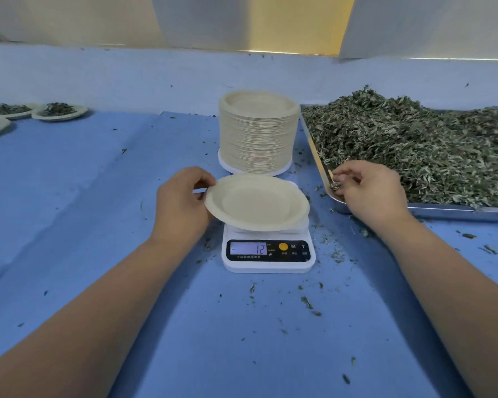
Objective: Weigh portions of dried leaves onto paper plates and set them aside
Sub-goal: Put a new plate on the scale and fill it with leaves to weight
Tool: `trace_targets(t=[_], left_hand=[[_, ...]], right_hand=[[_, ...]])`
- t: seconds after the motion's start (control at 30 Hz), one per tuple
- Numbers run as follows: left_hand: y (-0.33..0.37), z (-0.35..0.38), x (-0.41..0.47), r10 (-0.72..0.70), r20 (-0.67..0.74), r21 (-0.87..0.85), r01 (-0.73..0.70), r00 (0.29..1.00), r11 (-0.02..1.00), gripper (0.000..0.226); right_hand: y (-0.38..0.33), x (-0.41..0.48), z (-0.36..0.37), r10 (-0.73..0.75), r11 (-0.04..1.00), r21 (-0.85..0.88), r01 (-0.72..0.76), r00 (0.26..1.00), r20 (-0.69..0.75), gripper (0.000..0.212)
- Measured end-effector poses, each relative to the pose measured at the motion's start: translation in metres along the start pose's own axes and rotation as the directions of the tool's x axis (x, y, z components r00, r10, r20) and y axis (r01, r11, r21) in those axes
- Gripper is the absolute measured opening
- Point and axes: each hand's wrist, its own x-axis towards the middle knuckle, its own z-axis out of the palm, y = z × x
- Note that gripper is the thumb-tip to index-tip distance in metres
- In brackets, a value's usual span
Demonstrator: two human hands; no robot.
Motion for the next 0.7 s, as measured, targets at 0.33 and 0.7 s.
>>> trace_targets(t=[0.33, 0.7], left_hand=[[-0.015, -0.005, 0.003, -0.190, 0.168, 0.058, 0.182, 0.967, 0.982, 0.053], [-0.012, -0.003, 0.006, -0.258, 0.176, 0.057, 0.252, 0.950, 0.966, 0.032]], right_hand=[[0.001, 0.001, -0.001, -0.002, 0.992, 0.127, 0.005, 1.000, -0.021, 0.028], [-0.038, 0.033, 0.011, -0.159, 0.987, 0.033, 0.158, 0.987, 0.032, 0.013]])
